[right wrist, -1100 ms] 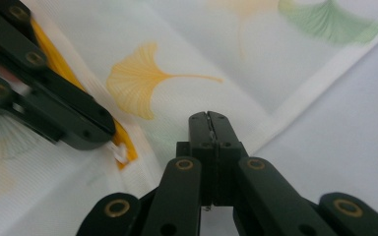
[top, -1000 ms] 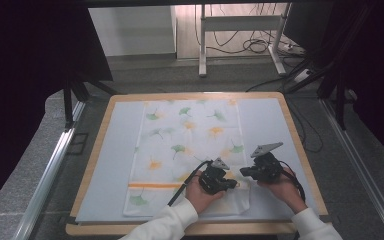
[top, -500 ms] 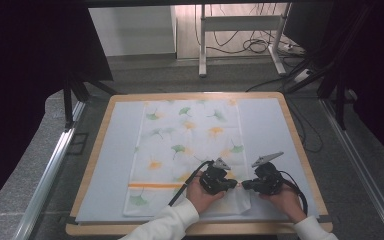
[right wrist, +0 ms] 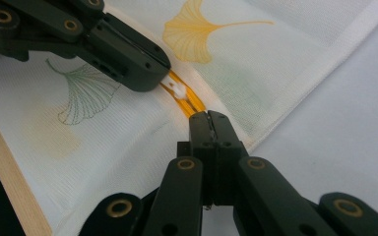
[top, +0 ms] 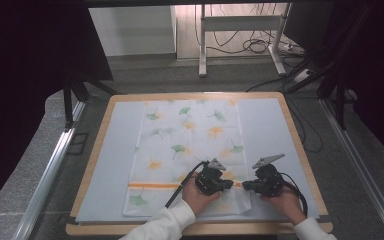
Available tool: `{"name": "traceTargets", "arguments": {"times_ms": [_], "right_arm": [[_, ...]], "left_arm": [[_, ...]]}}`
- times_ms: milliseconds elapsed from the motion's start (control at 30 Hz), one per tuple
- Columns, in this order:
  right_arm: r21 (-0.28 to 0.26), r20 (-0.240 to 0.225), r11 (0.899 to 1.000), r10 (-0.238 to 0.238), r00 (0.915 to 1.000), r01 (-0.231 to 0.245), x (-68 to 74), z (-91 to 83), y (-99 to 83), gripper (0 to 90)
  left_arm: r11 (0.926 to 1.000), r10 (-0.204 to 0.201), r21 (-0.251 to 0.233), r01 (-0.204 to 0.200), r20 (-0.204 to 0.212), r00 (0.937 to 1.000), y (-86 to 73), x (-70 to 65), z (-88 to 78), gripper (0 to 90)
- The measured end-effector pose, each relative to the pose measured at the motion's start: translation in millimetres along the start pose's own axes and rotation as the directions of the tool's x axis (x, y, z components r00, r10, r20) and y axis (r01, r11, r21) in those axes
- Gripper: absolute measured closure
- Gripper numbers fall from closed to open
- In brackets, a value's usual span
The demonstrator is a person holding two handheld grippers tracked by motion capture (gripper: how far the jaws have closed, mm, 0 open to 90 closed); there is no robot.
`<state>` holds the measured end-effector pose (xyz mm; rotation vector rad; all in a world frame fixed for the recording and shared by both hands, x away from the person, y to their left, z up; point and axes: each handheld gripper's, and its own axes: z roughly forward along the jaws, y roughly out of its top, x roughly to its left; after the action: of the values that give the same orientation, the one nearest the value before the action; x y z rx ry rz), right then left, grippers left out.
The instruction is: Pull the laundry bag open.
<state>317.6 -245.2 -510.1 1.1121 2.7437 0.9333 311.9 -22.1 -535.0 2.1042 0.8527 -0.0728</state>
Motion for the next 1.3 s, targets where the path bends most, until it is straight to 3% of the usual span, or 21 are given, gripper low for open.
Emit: {"name": "traceTargets", "arguments": {"times_ms": [100,267,500,867,1300], "right_arm": [[0.005,0.001,1.000,-0.011,0.9999,0.011,-0.2,0.0,0.5,90.0],[0.006,0.003,1.000,-0.016,0.9999,0.016,0.6,0.0,0.8,90.0],[0.006,0.000,1.000,-0.019,0.9998,0.019,0.1,-0.1,0.7,90.0],[0.003,-0.006,1.000,-0.021,0.9998,0.021,-0.8,-0.3,0.2,90.0],[-0.003,-0.016,1.000,-0.022,0.9996,0.022,-2.1,-0.3,-0.6,90.0]], "left_arm": [[0.9998,-0.019,0.001,0.019,0.010,0.9998,-3.5,5.2,-5.2,90.0],[0.9999,-0.010,0.000,0.010,-0.012,0.9999,-9.9,7.4,-14.4,90.0],[0.9994,-0.035,-0.002,0.035,-0.027,0.9990,-22.9,20.7,-32.9,90.0],[0.9994,-0.024,0.022,0.025,-0.053,0.9983,-33.7,31.4,-50.9,90.0],[0.9987,-0.046,0.020,0.048,-0.082,0.9955,-51.4,50.2,-78.5,90.0]]}}
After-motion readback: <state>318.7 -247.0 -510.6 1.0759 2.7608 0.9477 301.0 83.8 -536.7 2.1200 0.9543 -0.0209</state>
